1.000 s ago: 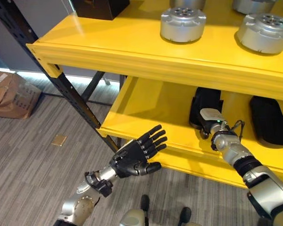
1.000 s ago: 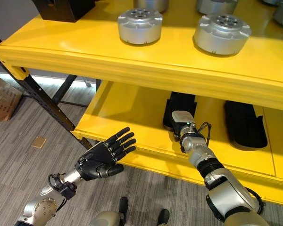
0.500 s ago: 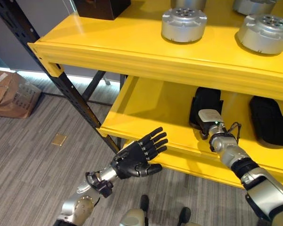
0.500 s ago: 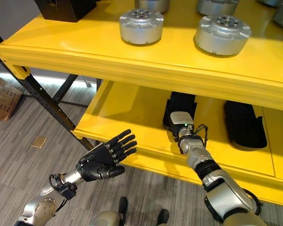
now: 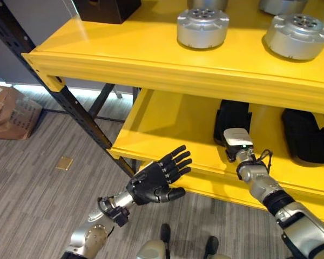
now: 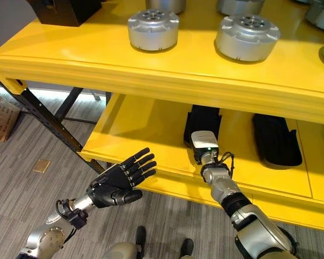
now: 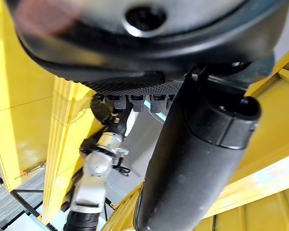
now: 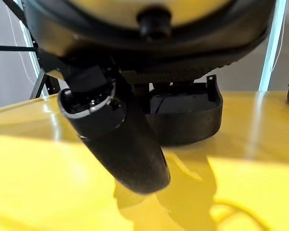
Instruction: Move parts from the plastic box to the shelf.
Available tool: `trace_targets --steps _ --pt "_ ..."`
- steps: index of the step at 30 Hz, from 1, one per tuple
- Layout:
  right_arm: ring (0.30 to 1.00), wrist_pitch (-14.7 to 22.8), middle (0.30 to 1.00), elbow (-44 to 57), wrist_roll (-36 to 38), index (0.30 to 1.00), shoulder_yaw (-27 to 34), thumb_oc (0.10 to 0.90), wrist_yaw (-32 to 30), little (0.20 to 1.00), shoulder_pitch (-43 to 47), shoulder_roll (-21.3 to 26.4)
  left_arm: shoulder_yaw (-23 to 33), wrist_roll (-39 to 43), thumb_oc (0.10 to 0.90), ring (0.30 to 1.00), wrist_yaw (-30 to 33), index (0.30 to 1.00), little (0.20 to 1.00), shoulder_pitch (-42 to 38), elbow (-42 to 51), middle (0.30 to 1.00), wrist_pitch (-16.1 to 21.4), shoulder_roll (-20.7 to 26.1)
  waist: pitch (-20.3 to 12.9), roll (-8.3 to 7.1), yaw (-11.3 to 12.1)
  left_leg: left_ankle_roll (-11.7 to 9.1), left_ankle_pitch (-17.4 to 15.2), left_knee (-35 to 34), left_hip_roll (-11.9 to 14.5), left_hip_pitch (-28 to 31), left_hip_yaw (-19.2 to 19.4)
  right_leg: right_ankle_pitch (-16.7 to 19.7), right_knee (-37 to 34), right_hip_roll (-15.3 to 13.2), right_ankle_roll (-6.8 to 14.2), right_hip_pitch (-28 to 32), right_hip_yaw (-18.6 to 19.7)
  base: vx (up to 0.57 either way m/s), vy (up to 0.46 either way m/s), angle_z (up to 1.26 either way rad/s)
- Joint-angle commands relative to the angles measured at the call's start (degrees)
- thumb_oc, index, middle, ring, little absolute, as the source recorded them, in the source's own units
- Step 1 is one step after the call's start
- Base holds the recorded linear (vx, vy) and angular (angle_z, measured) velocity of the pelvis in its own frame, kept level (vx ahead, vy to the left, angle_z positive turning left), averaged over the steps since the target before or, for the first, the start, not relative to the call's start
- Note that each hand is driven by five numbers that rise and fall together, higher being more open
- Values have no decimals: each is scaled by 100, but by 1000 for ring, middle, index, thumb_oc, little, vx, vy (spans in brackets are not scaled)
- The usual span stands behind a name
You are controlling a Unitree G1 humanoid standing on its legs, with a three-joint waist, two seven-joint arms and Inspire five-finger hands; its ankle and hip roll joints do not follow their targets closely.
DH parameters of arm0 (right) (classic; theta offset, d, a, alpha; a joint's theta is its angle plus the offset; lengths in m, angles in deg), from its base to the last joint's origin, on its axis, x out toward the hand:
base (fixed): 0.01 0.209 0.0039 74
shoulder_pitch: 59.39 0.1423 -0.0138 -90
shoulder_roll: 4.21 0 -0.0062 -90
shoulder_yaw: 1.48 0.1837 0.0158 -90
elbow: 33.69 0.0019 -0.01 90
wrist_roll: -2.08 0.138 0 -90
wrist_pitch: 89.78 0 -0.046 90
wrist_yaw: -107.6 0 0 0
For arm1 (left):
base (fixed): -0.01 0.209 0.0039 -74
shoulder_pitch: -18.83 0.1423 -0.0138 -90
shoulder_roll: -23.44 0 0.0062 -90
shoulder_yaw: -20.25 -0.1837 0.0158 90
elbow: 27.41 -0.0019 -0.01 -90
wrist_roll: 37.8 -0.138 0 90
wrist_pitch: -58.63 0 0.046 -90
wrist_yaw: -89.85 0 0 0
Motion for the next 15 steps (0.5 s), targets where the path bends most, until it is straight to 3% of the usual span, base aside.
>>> trace_targets --steps 1,8,15 --pt "1000 214 1000 469 -224 1000 -73 900 -272 1000 323 140 -89 420 900 1000 -238 1000 1000 -299 688 1000 578 51 -178 -41 28 -46 -734 568 213 -146 71 -515 785 -413 255 -326 44 -7 28 -10" --pt "1000 268 1000 743 -392 1000 -65 900 -422 1000 142 183 -87 442 900 1000 -237 1000 1000 -258 696 1000 610 38 -206 -36 -40 -31 -764 571 201 -123 111 -522 788 -426 264 -332 93 2 14 -4" --pt "1000 587 1000 1101 -359 1000 77 900 -690 1000 -146 217 -101 507 900 1000 -203 1000 1000 -187 745 1000 666 48 -254 -33 -134 -12 -794 571 185 -95 153 -529 796 -440 282 -341 152 0 4 0"
